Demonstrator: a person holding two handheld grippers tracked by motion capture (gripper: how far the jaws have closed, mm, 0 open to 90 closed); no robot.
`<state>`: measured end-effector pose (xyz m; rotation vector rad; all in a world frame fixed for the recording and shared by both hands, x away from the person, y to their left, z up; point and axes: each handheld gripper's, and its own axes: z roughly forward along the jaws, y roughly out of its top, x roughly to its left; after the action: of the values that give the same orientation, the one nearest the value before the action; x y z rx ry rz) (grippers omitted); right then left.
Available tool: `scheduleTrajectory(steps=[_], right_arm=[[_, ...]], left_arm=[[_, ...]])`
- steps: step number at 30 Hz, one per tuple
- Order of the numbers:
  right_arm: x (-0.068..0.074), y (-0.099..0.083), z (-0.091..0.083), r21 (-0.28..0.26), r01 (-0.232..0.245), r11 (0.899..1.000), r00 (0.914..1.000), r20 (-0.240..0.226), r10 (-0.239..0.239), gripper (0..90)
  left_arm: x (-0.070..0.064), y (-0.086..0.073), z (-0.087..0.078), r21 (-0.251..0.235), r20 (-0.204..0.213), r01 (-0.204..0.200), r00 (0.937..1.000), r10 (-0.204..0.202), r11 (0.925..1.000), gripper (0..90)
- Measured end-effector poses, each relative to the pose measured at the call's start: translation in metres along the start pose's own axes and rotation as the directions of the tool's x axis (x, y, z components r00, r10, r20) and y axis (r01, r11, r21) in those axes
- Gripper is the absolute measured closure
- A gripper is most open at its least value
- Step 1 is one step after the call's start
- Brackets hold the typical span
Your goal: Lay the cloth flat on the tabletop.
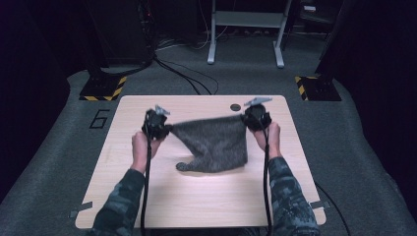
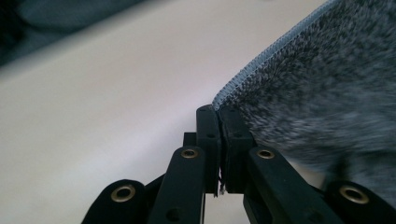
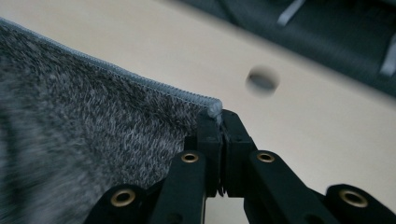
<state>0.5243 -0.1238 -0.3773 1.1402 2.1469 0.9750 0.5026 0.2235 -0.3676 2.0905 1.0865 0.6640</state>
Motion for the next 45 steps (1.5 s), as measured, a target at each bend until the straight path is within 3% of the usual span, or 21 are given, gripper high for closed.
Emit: scheduleTrajectory(steps=[2, 4, 5, 7, 9, 14, 19, 22, 26, 28, 31, 33, 36, 41, 45], right_arm=[[-0.002, 0.03, -0.029, -0.097, 0.052, 0.994, 0.9982, 0.035, -0.049, 88.2], [0.0, 0.043, -0.052, -0.165, 0.081, 0.983, 0.9964, 0.038, -0.076, 88.1], [0.004, 0.043, -0.068, -0.203, 0.106, 0.973, 0.994, 0.05, -0.098, 88.0], [0.012, 0.032, -0.082, -0.231, 0.125, 0.965, 0.992, 0.043, -0.118, 87.9], [0.021, 0.015, -0.087, -0.231, 0.139, 0.963, 0.9902, 0.036, -0.135, 87.7], [0.043, -0.057, -0.08, -0.149, 0.145, 0.978, 0.9883, -0.025, -0.15, 87.5], [0.062, -0.122, -0.07, -0.033, 0.113, 0.993, 0.9896, -0.086, -0.116, 85.9], [0.072, -0.152, -0.067, 0.036, 0.095, 0.995, 0.9886, -0.12, -0.09, 82.9], [0.073, -0.175, -0.071, 0.081, 0.067, 0.994, 0.987, -0.152, -0.054, 75.8], [0.072, -0.181, -0.075, 0.091, 0.057, 0.994, 0.9858, -0.162, -0.042, 69.5], [0.066, -0.184, -0.081, 0.099, 0.031, 0.995, 0.9845, -0.175, -0.013, 50.4], [0.061, -0.185, -0.084, 0.092, 0.002, 0.996, 0.9829, -0.184, 0.015, 40.5], [0.055, -0.184, -0.086, 0.079, -0.017, 0.997, 0.9774, -0.209, 0.033, 30.0], [0.05, -0.175, -0.085, 0.057, -0.03, 0.998, 0.9748, -0.219, 0.042, 19.7], [0.045, -0.168, -0.09, 0.031, -0.041, 0.999, 0.9696, -0.24, 0.048, 19.1]], left_arm=[[-0.001, 0.023, -0.029, -0.084, -0.046, -0.041, 0.9982, 0.038, 0.9956, 87.5], [-0.009, 0.03, -0.055, -0.144, -0.079, -0.086, 0.9941, 0.075, 0.9859, 87.4], [-0.013, 0.028, -0.061, -0.156, -0.092, -0.105, 0.9915, 0.092, 0.9822, 87.4], [-0.024, 0.017, -0.069, -0.162, -0.103, -0.142, 0.9867, 0.126, 0.9765, 87.3], [-0.037, -0.006, -0.068, -0.15, -0.094, -0.16, 0.9846, 0.147, 0.9757, 87.2], [-0.064, -0.063, -0.055, -0.082, -0.027, -0.155, 0.9878, 0.153, 0.9845, 86.8], [-0.096, -0.123, -0.044, 0.011, 0.036, -0.155, 0.9873, 0.155, 0.9878, 86.1], [-0.108, -0.149, -0.04, 0.068, 0.075, -0.155, 0.9859, 0.15, 0.9856, 84.9], [-0.113, -0.173, -0.039, 0.121, 0.119, -0.118, 0.9874, 0.104, 0.9856, 77.5], [-0.112, -0.178, -0.041, 0.139, 0.152, -0.107, 0.9847, 0.086, 0.9844, 71.1], [-0.109, -0.18, -0.046, 0.14, 0.178, -0.082, 0.9825, 0.057, 0.9868, 53.1], [-0.106, -0.179, -0.052, 0.129, 0.171, -0.064, 0.9844, 0.041, 0.9896, 35.7], [-0.101, -0.178, -0.059, 0.096, 0.166, -0.039, 0.9859, 0.023, 0.9946, 21.9], [-0.09, -0.169, -0.06, 0.057, 0.143, -0.016, 0.9897, 0.008, 0.9983, 19.7], [-0.083, -0.157, -0.058, 0.039, 0.132, -0.016, 0.9911, 0.011, 0.9991, 18.8]])
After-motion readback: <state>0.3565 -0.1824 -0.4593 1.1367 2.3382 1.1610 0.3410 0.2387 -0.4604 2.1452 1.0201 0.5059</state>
